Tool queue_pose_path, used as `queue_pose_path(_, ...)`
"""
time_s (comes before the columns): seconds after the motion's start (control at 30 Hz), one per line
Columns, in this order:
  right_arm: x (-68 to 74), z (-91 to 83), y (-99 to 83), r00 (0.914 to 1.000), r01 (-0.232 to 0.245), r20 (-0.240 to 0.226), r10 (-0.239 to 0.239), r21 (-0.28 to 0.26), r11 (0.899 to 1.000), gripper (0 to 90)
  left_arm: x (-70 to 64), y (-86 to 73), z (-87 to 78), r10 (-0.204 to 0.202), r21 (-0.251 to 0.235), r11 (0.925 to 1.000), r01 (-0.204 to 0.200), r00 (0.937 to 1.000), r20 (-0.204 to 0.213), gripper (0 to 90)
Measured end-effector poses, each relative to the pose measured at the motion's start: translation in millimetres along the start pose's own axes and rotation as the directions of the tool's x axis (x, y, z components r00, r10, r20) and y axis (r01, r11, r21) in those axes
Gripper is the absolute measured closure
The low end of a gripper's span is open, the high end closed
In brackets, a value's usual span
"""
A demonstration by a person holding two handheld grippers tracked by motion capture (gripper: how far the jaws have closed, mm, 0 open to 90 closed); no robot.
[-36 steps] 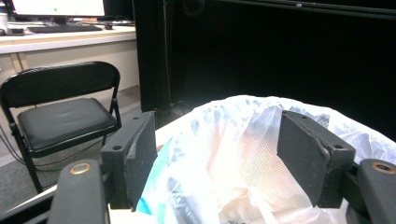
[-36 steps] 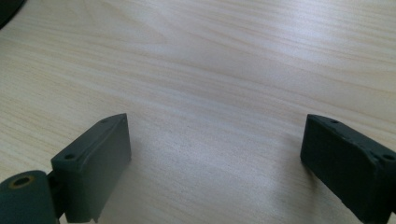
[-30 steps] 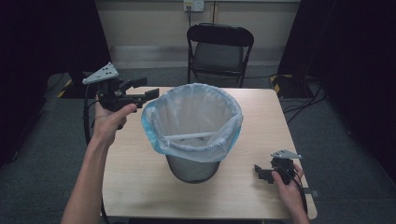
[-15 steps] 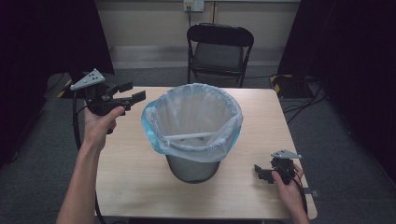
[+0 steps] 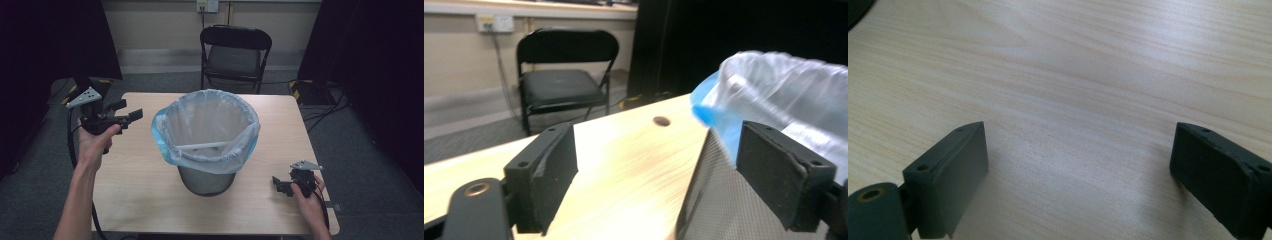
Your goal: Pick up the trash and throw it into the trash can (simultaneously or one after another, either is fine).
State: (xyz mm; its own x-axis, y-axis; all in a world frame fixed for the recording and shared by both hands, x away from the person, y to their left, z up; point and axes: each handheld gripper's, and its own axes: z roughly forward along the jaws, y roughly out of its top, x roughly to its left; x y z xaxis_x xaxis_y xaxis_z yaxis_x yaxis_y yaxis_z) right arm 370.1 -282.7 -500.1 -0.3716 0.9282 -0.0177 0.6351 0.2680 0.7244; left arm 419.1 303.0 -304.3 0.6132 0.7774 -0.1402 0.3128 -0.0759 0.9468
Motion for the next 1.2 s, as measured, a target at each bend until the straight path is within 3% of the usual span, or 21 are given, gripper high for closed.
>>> queue_pose_path(0.23, 0.0, 0.0, 0.0, 1.0, 0.0, 0.0, 0.0, 0.0, 1.0, 7.7, 3.9, -17.1, -6.6, -0.013, 0.031, 0.9994, 0.014, 0.9995, -0.027, 15.7)
queue_pose_path(0.4, 0.0, 0.0, 0.0, 1.0, 0.0, 0.0, 0.0, 0.0, 1.0, 7.7, 10.1, -38.6, -4.8, -0.04, 0.062, 0.9971, 0.043, 0.9982, -0.043, 15.8)
queue_pose_path(0.5, 0.0, 0.0, 0.0, 1.0, 0.0, 0.0, 0.0, 0.0, 1.0, 7.7, 10.9, -52.8, -2.7, -0.019, 0.099, 0.9948, 0.024, 0.9985, -0.052, 15.8)
queue_pose_path(0.67, 0.0, 0.0, 0.0, 1.0, 0.0, 0.0, 0.0, 0.0, 1.0, 7.7, 11.7, -65.6, -2.0, -0.023, 0.132, 0.9908, 0.031, 0.9981, -0.058, 15.9)
queue_pose_path(0.8, 0.0, 0.0, 0.0, 1.0, 0.0, 0.0, 0.0, 0.0, 1.0, 7.7, 14.5, -77.9, -2.1, -0.037, 0.172, 0.984, 0.047, 0.9976, -0.058, 16.3)
queue_pose_path(0.83, 0.0, 0.0, 0.0, 1.0, 0.0, 0.0, 0.0, 0.0, 1.0, 7.7, 16.8, -85.6, -2.6, -0.034, 0.199, 0.9789, 0.048, 0.9966, -0.075, 16.6)
queue_pose_path(1.0, 0.0, 0.0, 0.0, 1.0, 0.0, 0.0, 0.0, 0.0, 1.0, 7.7, 20.3, -108.3, -1.6, -0.054, 0.228, 0.9711, 0.069, 0.996, -0.072, 17.1)
queue_pose_path(1.03, 0.0, 0.0, 0.0, 1.0, 0.001, 0.0, -0.001, 0.0, 1.0, 7.7, 20.3, -117.9, -0.1, -0.047, 0.252, 0.9653, 0.069, 0.9949, -0.089, 17.1)
queue_pose_path(1.07, 0.0, 0.0, 0.0, 1.0, 0.001, 0.0, -0.001, 0.0, 1.0, 7.7, 20.3, -117.9, -0.1, -0.047, 0.252, 0.9653, 0.069, 0.9949, -0.089, 17.1)
queue_pose_path(1.1, 0.0, 0.0, 0.0, 1.0, 0.001, 0.0, -0.001, 0.0, 1.0, 7.7, 19.8, -125.4, 1.2, -0.031, 0.283, 0.9571, 0.06, 0.994, -0.105, 17.1)
queue_pose_path(1.2, 0.0, 0.0, 0.0, 1.0, 0.0, 0.001, 0.0, 0.0, 1.0, 7.7, 17.9, -133.5, 1.5, -0.015, 0.303, 0.9513, 0.054, 0.9914, -0.13, 17.1)
